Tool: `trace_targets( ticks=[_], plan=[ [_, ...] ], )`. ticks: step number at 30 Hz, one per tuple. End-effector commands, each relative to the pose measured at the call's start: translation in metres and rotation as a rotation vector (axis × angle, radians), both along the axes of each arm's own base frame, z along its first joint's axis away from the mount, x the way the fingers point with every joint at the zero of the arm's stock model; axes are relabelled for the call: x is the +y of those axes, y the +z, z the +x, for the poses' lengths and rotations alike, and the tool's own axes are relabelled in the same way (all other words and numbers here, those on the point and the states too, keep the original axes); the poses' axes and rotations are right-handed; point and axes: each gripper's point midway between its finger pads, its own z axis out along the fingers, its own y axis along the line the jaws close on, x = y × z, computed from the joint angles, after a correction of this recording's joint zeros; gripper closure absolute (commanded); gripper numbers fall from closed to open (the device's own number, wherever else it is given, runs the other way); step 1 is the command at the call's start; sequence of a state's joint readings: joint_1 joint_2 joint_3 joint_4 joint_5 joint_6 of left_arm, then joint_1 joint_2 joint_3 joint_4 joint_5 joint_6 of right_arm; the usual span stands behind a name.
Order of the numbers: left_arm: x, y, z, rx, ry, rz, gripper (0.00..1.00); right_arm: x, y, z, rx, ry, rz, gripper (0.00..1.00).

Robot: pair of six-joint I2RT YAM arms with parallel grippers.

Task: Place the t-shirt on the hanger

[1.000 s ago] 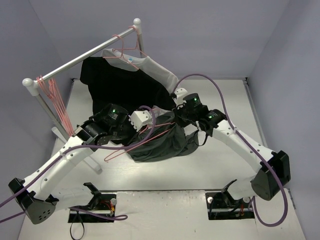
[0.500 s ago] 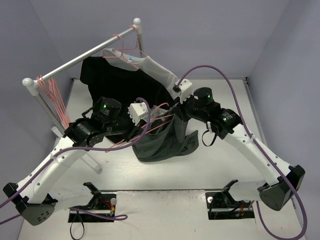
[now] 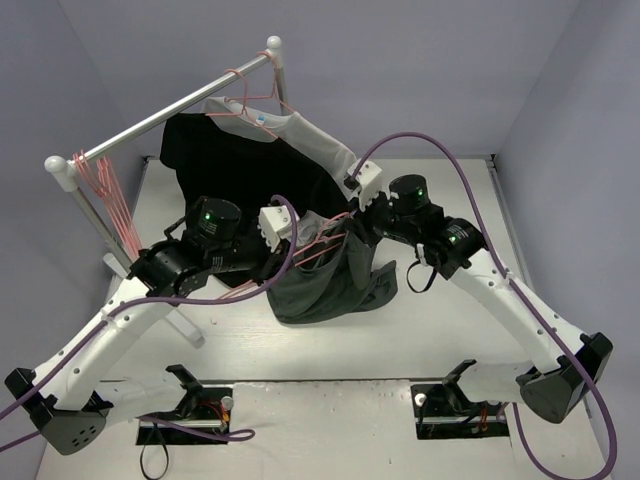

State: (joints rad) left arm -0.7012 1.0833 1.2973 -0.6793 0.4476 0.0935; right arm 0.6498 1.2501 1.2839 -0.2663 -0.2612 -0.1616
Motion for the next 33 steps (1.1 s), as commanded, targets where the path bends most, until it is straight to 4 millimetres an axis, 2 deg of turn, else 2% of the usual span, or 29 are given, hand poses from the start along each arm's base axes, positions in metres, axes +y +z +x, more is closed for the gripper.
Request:
trace_targets(
  ticks=[1,6,10,15,22,29,33],
  plan=[
    [-0.030,0.046,0.007,-0.084,-0.063,-0.200,1.00,0.023,0.057,-0.008,-0.117,0.129,0.115,1.00],
    [-0.046,0.062,0.016,-0.063,-0.077,-0.337,1.00,0.020,0.076,-0.014,-0.155,0.139,0.141,1.00],
    [-0.050,0.071,0.025,-0.034,-0.071,-0.440,1.00,0.015,0.077,-0.015,-0.167,0.119,0.140,1.00],
    [-0.048,0.065,0.030,-0.002,-0.073,-0.486,1.00,-0.003,0.074,-0.009,-0.190,0.037,0.115,1.00],
    [-0.044,0.050,0.025,0.021,-0.065,-0.468,1.00,-0.025,0.065,0.001,-0.196,-0.062,0.084,1.00],
    [-0.041,0.024,0.020,0.066,-0.056,-0.427,1.00,-0.034,0.054,0.018,-0.167,-0.134,0.061,1.00],
    [-0.039,0.020,0.019,0.068,-0.055,-0.410,1.00,-0.036,0.049,0.029,-0.155,-0.161,0.045,1.00]
  ],
)
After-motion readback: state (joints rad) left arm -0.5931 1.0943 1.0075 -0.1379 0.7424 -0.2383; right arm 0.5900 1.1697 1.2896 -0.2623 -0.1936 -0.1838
